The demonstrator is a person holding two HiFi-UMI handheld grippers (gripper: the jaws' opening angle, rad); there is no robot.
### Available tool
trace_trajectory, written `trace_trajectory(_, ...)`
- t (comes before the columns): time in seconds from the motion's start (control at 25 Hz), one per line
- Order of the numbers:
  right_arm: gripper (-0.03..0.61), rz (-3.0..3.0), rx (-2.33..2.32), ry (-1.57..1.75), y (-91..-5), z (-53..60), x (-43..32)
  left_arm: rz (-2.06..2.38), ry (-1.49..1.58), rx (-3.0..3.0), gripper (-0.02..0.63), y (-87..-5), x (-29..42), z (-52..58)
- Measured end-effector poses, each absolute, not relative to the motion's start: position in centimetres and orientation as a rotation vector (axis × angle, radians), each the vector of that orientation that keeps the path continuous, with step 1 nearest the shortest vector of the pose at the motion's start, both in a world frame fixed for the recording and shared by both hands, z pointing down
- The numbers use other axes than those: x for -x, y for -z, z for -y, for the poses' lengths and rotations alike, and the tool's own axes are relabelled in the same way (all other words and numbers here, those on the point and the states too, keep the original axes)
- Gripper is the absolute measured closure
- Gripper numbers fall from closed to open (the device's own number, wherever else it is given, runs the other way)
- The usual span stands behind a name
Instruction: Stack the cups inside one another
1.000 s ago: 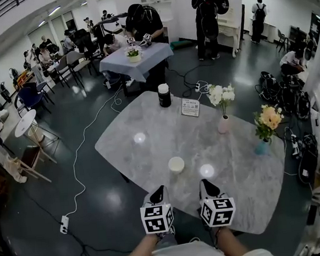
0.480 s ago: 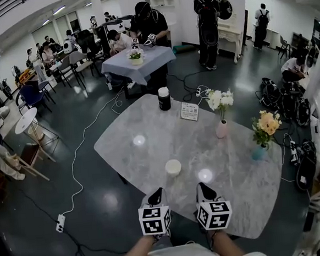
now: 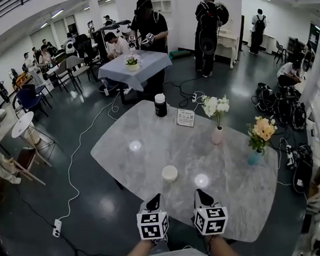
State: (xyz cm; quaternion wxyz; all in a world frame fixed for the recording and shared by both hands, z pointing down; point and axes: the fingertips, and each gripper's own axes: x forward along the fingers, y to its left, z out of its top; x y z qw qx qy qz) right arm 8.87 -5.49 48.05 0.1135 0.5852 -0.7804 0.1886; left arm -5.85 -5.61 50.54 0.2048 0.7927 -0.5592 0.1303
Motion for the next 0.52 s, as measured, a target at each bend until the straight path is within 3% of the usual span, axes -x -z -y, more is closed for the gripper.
trace_trajectory(0.52, 0.572, 2.265, -1.752, -0.549, -48.08, 5.77, -8.34, 1.539, -0.361, -2.220, 0.617, -50.81, 6.44, 6.01)
